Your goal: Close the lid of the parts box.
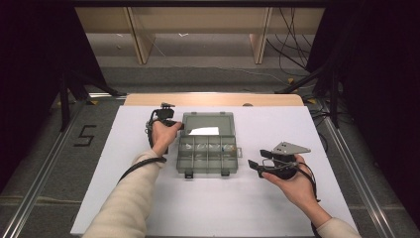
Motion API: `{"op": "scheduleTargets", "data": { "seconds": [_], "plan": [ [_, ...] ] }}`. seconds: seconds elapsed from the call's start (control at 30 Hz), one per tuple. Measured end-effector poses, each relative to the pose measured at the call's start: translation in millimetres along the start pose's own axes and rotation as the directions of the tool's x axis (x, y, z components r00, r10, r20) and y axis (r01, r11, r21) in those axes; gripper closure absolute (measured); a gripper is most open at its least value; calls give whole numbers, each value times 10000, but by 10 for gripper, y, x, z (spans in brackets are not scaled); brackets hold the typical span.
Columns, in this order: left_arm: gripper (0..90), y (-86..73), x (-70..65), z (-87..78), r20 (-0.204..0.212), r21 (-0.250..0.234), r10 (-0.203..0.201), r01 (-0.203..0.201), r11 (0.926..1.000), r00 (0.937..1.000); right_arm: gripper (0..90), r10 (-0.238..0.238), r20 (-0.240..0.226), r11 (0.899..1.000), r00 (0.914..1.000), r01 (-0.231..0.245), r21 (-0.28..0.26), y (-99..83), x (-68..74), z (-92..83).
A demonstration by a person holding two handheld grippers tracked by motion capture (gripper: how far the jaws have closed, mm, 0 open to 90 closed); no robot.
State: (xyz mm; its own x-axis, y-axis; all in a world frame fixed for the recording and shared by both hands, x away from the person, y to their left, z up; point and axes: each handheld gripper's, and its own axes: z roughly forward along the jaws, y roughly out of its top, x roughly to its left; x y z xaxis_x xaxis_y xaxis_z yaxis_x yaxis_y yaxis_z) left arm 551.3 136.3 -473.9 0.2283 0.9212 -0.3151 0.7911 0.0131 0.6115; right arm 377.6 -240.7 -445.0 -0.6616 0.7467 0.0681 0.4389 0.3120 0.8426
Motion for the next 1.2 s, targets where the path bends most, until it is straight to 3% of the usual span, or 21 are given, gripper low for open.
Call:
{"op": "scheduleTargets", "data": {
  "seconds": [0.17,0.23,0.27,0.3,0.33,0.47,0.57,0.63,0.67,0.7,0.73,0.77,0.8,0.83,0.9,0.97,1.0,1.07,1.13,1.17,1.2],
  "plan": [
    [864,-37,-75,-24,-351,-328,-325,313,9990,9989,376,142,118,9998,9998,-143,135,43,-17,43],
    [871,-51,-106,-41,-442,-641,-270,241,9977,9987,379,107,239,9999,9997,-108,41,88,-51,74],
    [874,-51,-93,-57,-447,-747,101,-134,9971,9989,380,185,277,9998,9994,-187,78,118,-66,88],
    [877,-62,-111,-67,-436,-897,-217,177,9958,9988,380,268,281,9994,9992,-273,190,158,-86,111],
    [879,-64,-102,-75,-419,-987,-137,95,9951,9990,380,286,330,9996,9990,-289,78,189,-106,145],
    [883,-92,-122,-109,-220,-1479,-676,636,9870,9975,396,731,363,9973,9967,-733,42,359,-199,296],
    [883,-101,-107,-137,-59,-1732,-557,539,9834,9984,432,1313,432,9909,9904,-1325,252,523,-279,479],
    [883,-115,-108,-158,46,-1859,-726,722,9799,9974,466,1716,483,9836,9840,-1739,480,629,-340,631],
    [884,-111,-90,-169,114,-1907,-393,408,9808,9992,479,1811,531,9805,9820,-1844,675,680,-380,709],
    [884,-120,-99,-176,124,-2009,-404,421,9787,9991,493,2003,603,9753,9779,-2048,825,725,-417,789],
    [884,-121,-96,-191,80,-2010,-297,307,9791,9995,507,2324,734,9658,9698,-2391,1005,765,-448,860],
    [884,-124,-109,-203,93,-2018,-464,474,9783,9989,516,2649,847,9544,9605,-2738,1194,800,-474,926],
    [884,-130,-103,-203,130,-2118,-387,405,9765,9992,529,2951,1092,9422,9492,-3080,1315,830,-494,993],
    [884,-128,-92,-211,141,-2120,-180,206,9770,9997,542,3131,1112,9364,9432,-3261,1298,852,-524,1053],
    [885,-136,-92,-219,154,-2224,-162,192,9748,9998,554,3134,1252,9355,9413,-3287,1294,880,-592,1170],
    [885,-151,-86,-228,220,-2316,-196,242,9725,9996,586,3320,1312,9272,9341,-3488,1368,890,-622,1261],
    [885,-159,-78,-236,255,-2330,-192,246,9722,9995,600,3271,1425,9297,9342,-3452,1284,893,-636,1299],
    [885,-171,-67,-235,316,-2457,-133,206,9691,9994,631,3420,1558,9212,9267,-3633,1392,924,-633,1338],
    [885,-180,-57,-240,369,-2511,-95,185,9678,9993,657,3293,1672,9275,9293,-3515,1270,939,-628,1382],
    [885,-180,-56,-248,412,-2483,-120,219,9684,9991,674,3686,1668,9104,9145,-3914,1341,965,-600,1390],
    [886,-182,-56,-250,463,-2537,-132,245,9670,9988,693,3485,1615,9183,9233,-3708,1385,965,-613,1398]
  ]
}}
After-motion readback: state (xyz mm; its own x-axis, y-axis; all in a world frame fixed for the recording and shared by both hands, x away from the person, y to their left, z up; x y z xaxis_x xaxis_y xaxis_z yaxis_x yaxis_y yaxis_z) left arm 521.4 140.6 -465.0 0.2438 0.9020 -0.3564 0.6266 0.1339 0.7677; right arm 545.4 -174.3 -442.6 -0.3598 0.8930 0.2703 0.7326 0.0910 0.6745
